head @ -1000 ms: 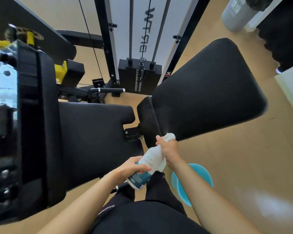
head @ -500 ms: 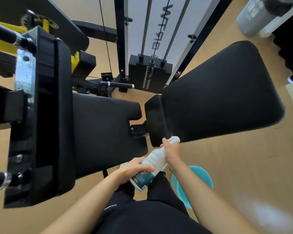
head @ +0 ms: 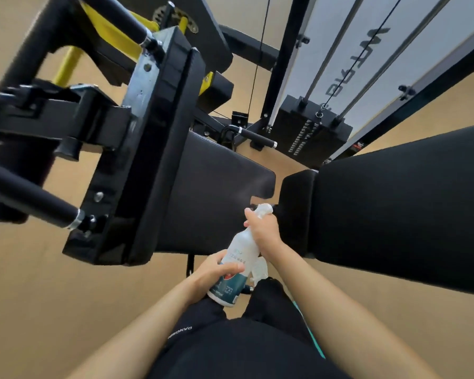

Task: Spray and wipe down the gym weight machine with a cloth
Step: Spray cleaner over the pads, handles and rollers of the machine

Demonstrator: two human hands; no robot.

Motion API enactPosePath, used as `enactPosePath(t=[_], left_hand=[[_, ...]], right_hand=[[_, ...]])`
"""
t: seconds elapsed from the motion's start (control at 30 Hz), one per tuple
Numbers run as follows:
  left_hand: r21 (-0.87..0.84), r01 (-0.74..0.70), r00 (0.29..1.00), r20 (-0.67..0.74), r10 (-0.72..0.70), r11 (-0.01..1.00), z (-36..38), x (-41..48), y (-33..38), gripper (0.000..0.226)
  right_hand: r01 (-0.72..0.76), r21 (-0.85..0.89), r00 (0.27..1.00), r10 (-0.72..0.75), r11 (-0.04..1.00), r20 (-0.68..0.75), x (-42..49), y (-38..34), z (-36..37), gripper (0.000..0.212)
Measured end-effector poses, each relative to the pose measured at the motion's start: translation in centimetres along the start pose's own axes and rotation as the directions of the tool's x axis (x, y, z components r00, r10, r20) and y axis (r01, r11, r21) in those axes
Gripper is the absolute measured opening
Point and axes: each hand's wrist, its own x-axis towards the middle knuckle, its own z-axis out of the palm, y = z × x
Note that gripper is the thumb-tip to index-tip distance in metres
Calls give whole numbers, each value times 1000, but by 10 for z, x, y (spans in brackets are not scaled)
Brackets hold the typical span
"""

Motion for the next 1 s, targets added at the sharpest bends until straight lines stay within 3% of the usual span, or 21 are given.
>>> enactPosePath(t=[0.23,0.4,0.57,0.7,0.8,1.0], left_hand=[[-283,-69,971,-239,-1,957,37,-5,-1,67],[-376,-143,916,-401,-22,916,58,2,-4,80],[-348,-172,879,-476,-15,922,71,0,-6,61],[-368,-168,873,-486,-35,915,79,1,-8,52],[-364,-161,869,-494,-43,918,81,2,-7,36],[-377,-173,852,-521,-54,910,78,3,-9,38]], right_hand=[[82,-216,948,-9,973,318,27,-31,15,13],[34,-190,936,36,981,351,40,-36,18,20],[29,-212,897,68,977,436,44,-40,25,39],[36,-291,867,115,956,484,48,-40,27,28],[44,-310,865,119,950,487,51,-39,31,33],[42,-327,874,124,944,469,51,-36,46,38]])
